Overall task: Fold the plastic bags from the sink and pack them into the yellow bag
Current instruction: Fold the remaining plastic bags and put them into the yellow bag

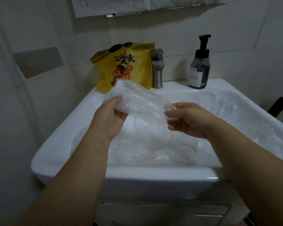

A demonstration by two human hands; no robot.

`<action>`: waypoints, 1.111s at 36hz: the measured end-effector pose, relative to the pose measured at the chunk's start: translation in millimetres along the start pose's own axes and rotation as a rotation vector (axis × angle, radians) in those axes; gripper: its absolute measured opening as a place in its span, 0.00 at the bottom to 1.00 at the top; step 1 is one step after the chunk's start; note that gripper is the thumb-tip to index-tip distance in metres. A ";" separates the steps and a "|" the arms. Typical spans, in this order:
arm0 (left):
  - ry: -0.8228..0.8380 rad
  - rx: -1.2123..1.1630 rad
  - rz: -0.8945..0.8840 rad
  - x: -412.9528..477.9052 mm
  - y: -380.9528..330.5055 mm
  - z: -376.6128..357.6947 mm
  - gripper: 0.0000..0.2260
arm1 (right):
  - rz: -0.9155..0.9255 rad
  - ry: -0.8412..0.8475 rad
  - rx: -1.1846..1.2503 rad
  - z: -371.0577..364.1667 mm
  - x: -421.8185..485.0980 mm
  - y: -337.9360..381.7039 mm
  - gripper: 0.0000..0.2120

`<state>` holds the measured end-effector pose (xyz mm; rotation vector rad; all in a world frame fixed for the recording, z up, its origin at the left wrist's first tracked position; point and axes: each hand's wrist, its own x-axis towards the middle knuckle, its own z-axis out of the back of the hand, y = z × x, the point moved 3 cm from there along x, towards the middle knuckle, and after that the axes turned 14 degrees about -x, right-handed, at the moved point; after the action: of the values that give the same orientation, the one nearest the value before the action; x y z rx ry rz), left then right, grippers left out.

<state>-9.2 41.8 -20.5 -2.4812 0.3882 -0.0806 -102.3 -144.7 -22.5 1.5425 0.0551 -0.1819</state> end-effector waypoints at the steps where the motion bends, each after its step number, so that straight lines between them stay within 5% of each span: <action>1: 0.000 0.003 -0.013 -0.1 1.1 -0.6 0.16 | -0.018 0.021 -0.047 -2.0 -0.3 -1.9 0.05; 5: 0.065 -0.068 -0.077 -4.3 -3.9 -7.4 0.18 | -0.003 0.035 -0.135 -9.2 0.7 -6.0 0.04; 7: 0.153 -0.067 0.002 -8.7 -2.8 -10.9 0.31 | 0.052 -0.004 -0.052 -12.5 1.8 -2.4 0.03; 9: 0.248 0.136 0.163 -13.3 10.3 -16.1 0.51 | 0.109 -0.025 0.056 -15.3 3.3 1.4 0.02; 10: 0.312 0.284 0.246 -16.6 21.4 -17.8 0.53 | 0.128 -0.022 0.079 -17.9 3.6 2.5 0.03; 14: 0.376 0.660 0.250 -24.0 53.2 -23.3 0.13 | 0.189 -0.049 -0.004 -29.5 5.8 -1.0 0.04; 16: 0.314 0.646 0.148 -18.4 52.8 -21.1 0.06 | 0.226 -0.086 -0.058 -34.2 6.8 -3.1 0.03; 21: 0.230 0.408 0.056 -5.1 36.4 -18.0 0.06 | 0.241 -0.135 -0.264 -44.1 10.5 -7.3 0.05; 27: 0.054 0.142 -0.043 3.7 8.7 -11.9 0.05 | 0.105 0.034 -0.409 -44.5 7.3 -10.8 0.03; 33: -0.086 -0.010 -0.125 9.8 -8.8 4.1 0.03 | 0.058 0.085 -0.317 -39.8 3.3 -8.1 0.02; 38: 0.037 0.025 0.100 0.4 -1.2 -2.4 0.10 | 0.084 0.084 -0.243 -41.2 -1.2 -2.9 0.05; 40: -0.006 0.105 0.158 -0.7 3.6 -0.7 0.06 | 0.094 0.111 -0.090 -42.9 -4.1 2.8 0.09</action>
<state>-10.9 38.9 -22.1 -2.3388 0.5619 -0.0284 -102.5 -101.6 -20.5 1.4609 0.0772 -0.0194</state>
